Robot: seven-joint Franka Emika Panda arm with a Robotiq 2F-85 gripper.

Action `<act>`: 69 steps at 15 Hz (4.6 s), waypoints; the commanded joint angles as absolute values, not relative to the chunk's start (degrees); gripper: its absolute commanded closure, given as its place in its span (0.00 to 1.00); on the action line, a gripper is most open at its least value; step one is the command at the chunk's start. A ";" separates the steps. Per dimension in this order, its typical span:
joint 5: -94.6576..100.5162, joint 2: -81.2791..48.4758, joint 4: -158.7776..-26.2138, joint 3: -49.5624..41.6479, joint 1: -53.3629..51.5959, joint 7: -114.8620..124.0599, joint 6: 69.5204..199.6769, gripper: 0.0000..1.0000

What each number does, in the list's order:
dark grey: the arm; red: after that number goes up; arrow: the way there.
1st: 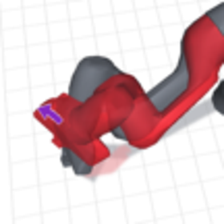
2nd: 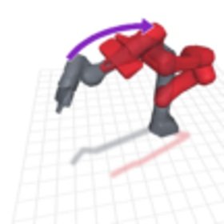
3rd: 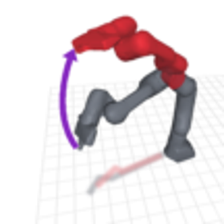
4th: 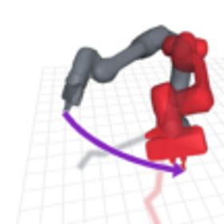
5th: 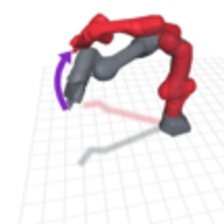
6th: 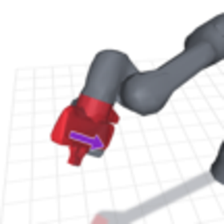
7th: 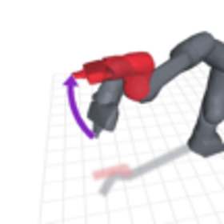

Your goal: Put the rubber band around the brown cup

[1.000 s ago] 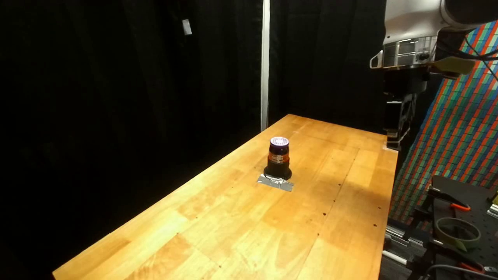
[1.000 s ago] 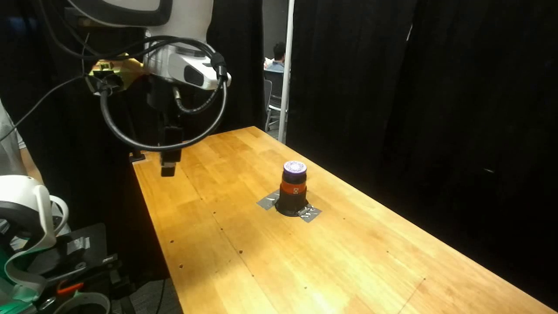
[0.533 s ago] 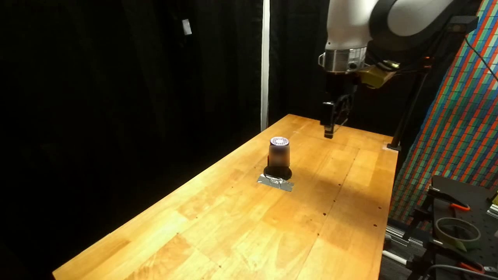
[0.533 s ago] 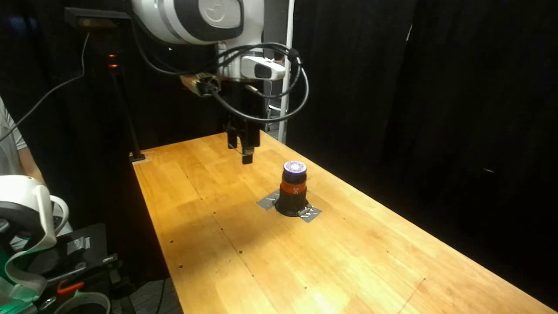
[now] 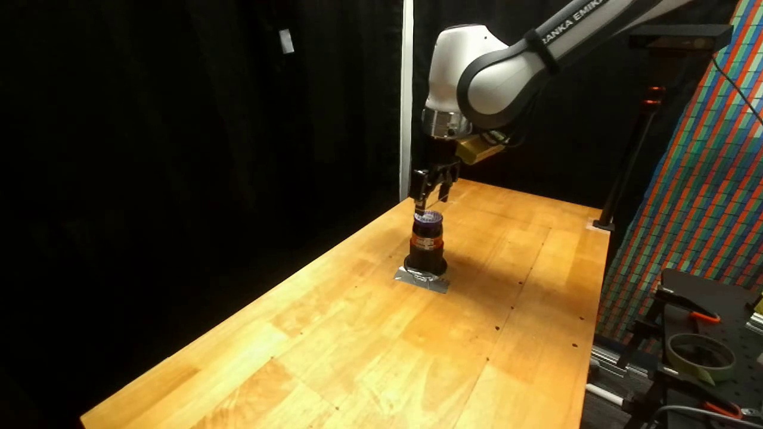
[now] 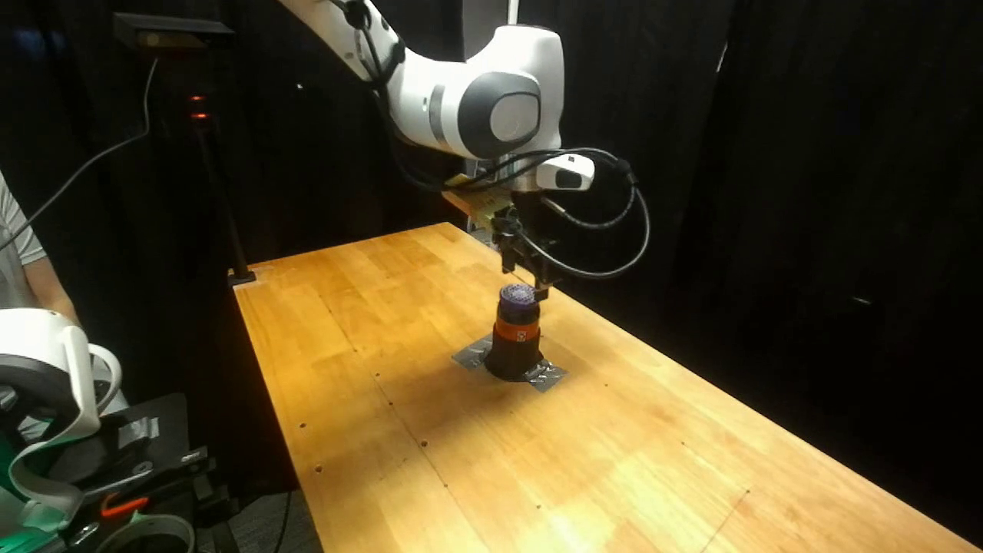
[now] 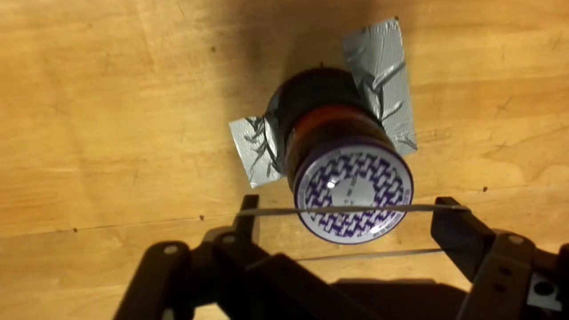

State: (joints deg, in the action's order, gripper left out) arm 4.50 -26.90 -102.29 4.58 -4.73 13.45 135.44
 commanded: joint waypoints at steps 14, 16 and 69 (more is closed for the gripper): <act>-2.72 -46.94 -71.17 3.95 -5.13 7.96 111.23 0.00; -3.21 -47.85 -69.48 4.10 -4.87 7.83 107.41 0.00; -14.33 -18.63 -136.63 7.14 -1.96 8.47 184.06 0.88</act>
